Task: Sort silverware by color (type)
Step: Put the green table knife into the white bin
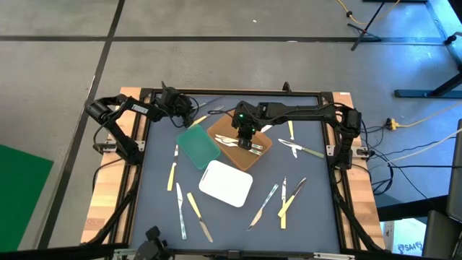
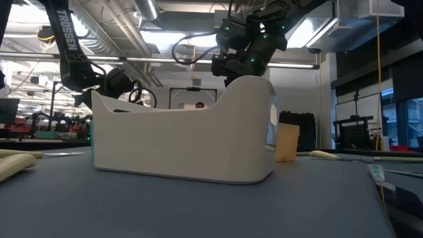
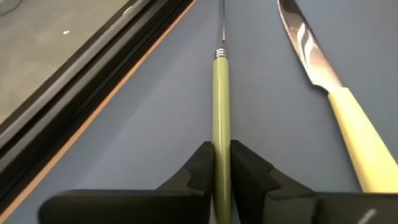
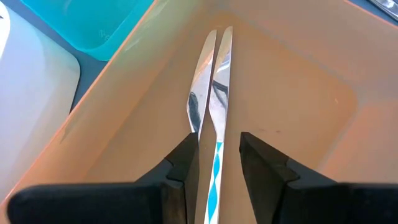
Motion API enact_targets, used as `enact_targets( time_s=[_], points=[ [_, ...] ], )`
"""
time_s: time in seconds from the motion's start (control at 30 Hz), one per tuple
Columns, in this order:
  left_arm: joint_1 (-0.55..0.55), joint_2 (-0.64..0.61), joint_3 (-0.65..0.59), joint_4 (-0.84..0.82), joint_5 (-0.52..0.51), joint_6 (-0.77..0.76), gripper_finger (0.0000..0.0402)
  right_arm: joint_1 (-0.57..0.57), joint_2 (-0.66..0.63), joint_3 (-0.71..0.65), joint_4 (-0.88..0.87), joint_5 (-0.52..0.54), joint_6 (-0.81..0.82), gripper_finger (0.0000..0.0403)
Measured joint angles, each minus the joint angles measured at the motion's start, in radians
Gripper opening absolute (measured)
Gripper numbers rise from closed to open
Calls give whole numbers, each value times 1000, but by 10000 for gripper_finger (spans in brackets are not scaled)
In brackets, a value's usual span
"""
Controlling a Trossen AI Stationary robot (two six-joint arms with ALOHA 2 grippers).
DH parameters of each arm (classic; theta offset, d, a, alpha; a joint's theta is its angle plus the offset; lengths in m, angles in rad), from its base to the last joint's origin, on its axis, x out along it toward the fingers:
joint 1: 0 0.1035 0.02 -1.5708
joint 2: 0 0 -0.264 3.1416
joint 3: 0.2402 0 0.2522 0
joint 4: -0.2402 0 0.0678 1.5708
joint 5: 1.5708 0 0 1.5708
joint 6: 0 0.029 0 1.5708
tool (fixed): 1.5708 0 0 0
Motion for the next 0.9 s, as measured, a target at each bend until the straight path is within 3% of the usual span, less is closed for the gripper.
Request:
enact_targets(
  time_s=[0.63,0.9],
  points=[
    [1,0,1,-1,28,6,23,0,0,0,0,0,0,104],
    [1,-22,1,8,103,-24,23,0,0,0,-2,0,0,104]
  ],
)
